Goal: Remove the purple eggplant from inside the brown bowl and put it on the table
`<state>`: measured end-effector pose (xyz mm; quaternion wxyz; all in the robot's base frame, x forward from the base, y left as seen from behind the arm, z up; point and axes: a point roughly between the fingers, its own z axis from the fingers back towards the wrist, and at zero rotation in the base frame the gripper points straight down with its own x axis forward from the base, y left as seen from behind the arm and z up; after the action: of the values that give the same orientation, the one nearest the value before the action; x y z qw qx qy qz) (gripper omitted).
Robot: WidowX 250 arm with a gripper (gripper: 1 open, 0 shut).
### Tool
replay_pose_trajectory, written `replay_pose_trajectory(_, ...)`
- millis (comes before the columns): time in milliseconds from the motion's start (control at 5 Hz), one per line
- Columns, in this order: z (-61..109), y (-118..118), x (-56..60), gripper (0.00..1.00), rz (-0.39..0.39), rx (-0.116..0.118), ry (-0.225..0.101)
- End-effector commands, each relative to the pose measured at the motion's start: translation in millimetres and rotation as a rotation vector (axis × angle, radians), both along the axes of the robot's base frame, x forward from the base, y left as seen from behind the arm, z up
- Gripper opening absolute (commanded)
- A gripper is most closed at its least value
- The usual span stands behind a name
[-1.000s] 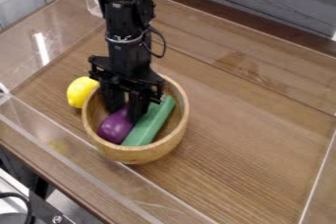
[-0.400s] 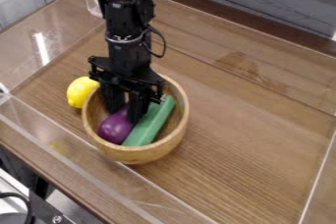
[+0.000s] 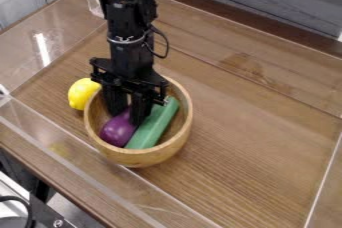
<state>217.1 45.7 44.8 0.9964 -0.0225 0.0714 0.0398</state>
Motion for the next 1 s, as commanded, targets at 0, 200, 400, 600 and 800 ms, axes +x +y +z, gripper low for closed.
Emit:
replay_pose_trajectory(0, 10.3, 4.0, 6.2, 0.00, 0.016, 0.005, -0.039)
replay_pose_trajectory(200, 10.4, 4.3, 6.1, 0.00, 0.021, 0.003, -0.040)
replay_pose_trajectory(400, 10.6, 4.7, 6.1, 0.00, 0.026, 0.001, -0.040)
replay_pose_trajectory(600, 10.8, 5.0, 6.0, 0.00, 0.032, -0.001, -0.041)
replay_pose_trajectory(800, 11.0, 5.3, 6.0, 0.00, 0.037, -0.003, -0.042)
